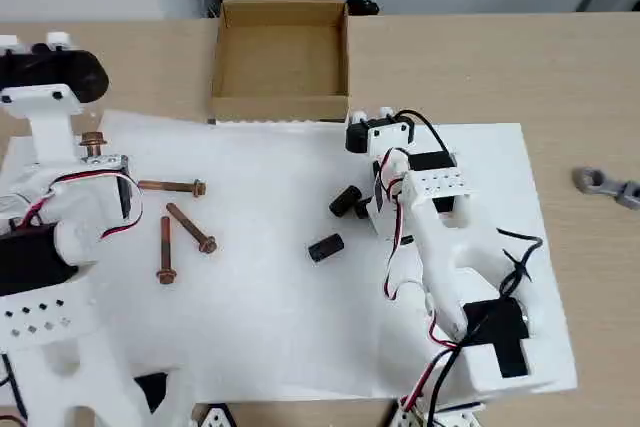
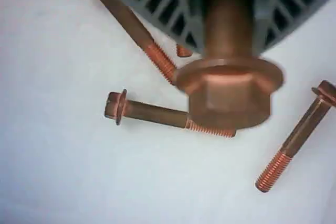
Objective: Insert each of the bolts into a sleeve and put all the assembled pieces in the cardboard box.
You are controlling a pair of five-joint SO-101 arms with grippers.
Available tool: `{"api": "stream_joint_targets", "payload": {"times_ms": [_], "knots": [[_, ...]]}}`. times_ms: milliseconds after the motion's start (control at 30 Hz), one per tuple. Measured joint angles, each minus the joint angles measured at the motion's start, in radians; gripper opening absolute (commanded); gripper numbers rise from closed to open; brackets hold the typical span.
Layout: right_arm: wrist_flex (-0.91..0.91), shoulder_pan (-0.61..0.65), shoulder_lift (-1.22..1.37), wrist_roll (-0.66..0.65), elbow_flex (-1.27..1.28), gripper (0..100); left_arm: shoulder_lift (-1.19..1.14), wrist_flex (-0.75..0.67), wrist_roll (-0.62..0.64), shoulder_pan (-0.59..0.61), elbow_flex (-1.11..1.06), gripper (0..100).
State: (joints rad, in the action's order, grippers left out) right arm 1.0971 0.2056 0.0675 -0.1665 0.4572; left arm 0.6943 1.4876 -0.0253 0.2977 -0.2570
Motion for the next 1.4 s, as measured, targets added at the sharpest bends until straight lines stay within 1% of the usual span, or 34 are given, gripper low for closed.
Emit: {"api": "stream_joint_targets", "payload": {"times_ms": [100, 233, 400, 500, 900, 1067, 1233, 1400], "knots": [[0.0, 0.0, 0.0, 0.0, 0.0, 12.1, 0.0, 0.0, -0.002, 0.0, 0.0, 1], [-0.006, -0.003, 0.032, 0.0, -0.003, 5.3, 0.0, 0.0, 0.002, 0.0, 0.0, 1], [-0.014, -0.008, 0.058, 0.0, -0.008, 3.9, 0.0, 0.0, 0.003, 0.0, 0.0, 1], [-0.015, -0.008, 0.058, 0.017, -0.008, 0.3, 0.0, 0.0, 0.003, 0.0, 0.0, 1], [-0.011, -0.006, -0.043, 0.041, 0.015, 0.4, 0.0, 0.0, 0.002, 0.0, 0.0, 1], [-0.009, 0.006, -0.175, 0.049, 0.017, 0.4, 0.0, 0.0, 0.002, 0.0, 0.0, 1], [-0.009, 0.0, -0.404, 0.049, 0.017, 0.3, 0.0, 0.0, 0.002, 0.0, 0.0, 1], [-0.009, 0.002, -0.655, 0.049, 0.017, 0.3, 0.0, -0.046, 0.005, 0.0, 0.0, 1]]}}
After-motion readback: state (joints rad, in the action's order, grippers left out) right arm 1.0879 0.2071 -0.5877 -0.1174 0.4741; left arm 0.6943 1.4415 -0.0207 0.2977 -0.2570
